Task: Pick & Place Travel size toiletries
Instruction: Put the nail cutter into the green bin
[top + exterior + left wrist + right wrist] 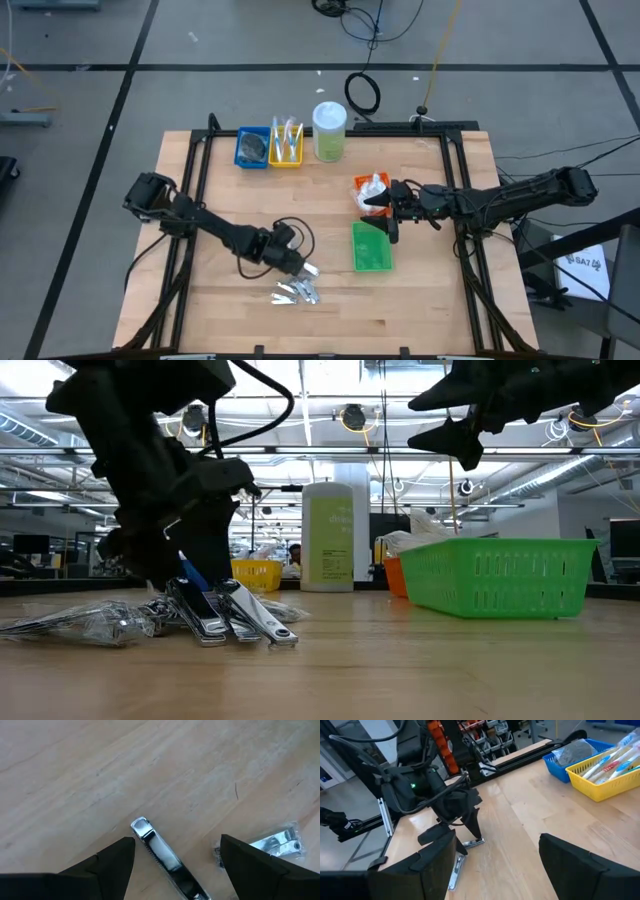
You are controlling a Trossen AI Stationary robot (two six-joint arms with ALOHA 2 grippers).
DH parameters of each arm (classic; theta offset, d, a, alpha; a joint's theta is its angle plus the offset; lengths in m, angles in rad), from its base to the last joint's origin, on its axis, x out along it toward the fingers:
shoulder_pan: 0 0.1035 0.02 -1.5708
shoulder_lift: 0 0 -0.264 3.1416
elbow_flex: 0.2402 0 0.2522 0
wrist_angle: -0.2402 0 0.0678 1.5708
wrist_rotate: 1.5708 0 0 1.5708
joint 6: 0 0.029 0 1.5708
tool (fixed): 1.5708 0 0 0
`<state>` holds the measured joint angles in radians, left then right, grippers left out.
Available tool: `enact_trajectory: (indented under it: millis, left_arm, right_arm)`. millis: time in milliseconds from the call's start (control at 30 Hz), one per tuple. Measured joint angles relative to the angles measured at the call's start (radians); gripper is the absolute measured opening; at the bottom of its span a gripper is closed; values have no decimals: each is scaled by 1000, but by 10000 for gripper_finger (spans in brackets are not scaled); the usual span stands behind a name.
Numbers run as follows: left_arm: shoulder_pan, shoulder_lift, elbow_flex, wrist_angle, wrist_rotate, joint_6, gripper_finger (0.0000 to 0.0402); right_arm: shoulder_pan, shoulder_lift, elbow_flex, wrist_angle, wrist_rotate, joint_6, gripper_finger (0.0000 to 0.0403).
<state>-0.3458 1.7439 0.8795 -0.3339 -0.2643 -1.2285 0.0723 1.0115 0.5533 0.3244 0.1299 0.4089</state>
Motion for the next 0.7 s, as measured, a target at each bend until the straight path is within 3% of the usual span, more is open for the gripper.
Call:
enact_trajectory:
  millis: [400, 700]
  left_arm:
    - [-7, 0, 0, -83, 71, -54, 102]
    - [-15, 2, -1, -79, 66, 40, 13]
  right_arm:
    - [0, 0, 0, -5, 0, -6, 270]
    - [0, 0, 0, -15, 1, -6, 270]
